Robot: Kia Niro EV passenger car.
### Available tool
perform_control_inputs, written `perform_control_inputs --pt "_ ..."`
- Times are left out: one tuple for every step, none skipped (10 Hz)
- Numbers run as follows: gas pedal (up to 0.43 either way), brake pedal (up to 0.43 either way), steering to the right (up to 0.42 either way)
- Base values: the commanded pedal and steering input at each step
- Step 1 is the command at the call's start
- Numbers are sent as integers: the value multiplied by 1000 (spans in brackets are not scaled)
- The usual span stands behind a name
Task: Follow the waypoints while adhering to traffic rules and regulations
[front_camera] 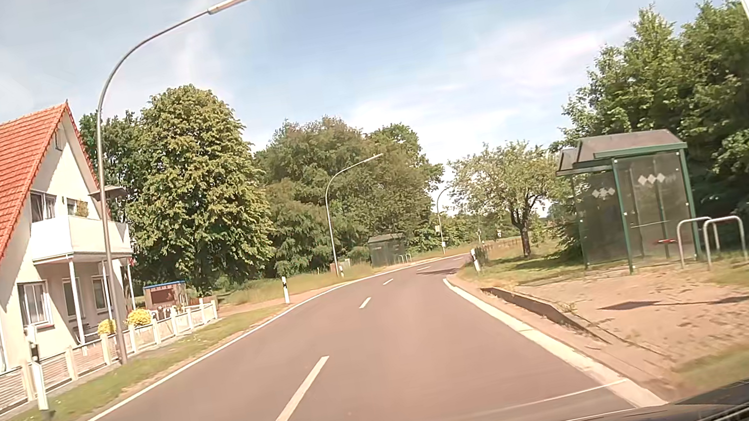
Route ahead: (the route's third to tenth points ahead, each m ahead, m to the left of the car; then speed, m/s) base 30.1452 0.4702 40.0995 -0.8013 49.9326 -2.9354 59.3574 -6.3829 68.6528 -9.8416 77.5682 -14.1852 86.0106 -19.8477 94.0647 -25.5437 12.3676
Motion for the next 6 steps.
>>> perform_control_inputs --pt "248 0 -30" --pt "248 0 -28" --pt "248 0 -24" --pt "240 0 -19" --pt "240 0 -13" --pt "240 0 -10"
